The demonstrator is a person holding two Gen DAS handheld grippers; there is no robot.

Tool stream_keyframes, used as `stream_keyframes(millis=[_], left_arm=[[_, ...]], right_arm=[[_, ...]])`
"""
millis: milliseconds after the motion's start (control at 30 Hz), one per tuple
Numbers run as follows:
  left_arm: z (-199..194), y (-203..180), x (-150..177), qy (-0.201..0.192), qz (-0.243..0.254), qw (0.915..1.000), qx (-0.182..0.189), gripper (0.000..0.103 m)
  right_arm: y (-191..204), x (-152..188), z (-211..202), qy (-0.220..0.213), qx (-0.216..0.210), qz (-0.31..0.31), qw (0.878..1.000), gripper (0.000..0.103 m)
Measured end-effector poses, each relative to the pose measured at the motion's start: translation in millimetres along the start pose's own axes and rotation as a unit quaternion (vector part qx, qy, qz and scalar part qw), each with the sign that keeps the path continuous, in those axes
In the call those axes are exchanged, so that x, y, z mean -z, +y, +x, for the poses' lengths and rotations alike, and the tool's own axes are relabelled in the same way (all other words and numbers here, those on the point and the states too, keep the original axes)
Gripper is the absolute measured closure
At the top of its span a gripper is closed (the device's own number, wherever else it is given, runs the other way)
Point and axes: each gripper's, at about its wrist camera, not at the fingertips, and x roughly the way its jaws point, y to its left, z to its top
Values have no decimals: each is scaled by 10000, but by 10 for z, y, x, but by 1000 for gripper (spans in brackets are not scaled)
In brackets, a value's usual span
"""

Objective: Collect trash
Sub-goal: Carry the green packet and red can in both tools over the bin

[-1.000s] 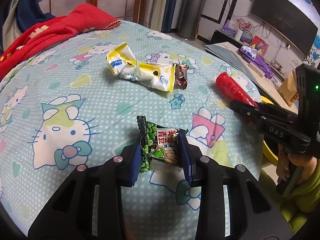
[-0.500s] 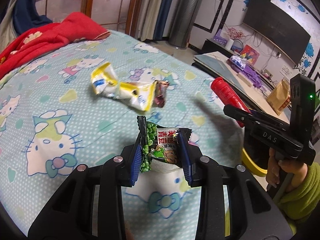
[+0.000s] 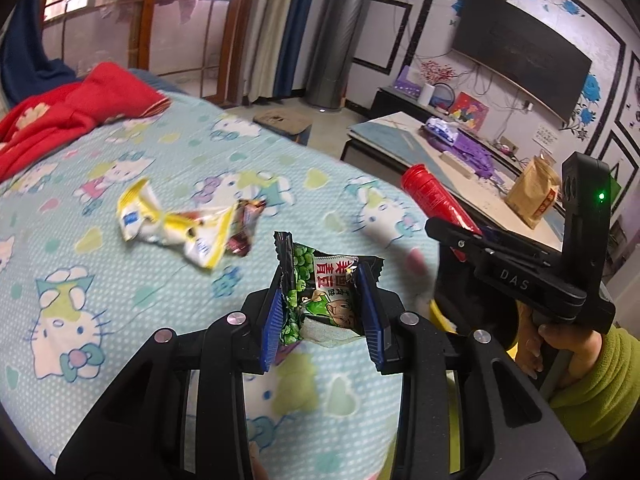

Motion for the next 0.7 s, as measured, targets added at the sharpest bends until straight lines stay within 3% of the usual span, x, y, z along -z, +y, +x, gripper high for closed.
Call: stream_keyframes(millis=[700], left_arm=[[76,-745,-75,-288,600,9958,622,76]], right_arm=[[-705,151,-575,-292,741,433,9959,71]])
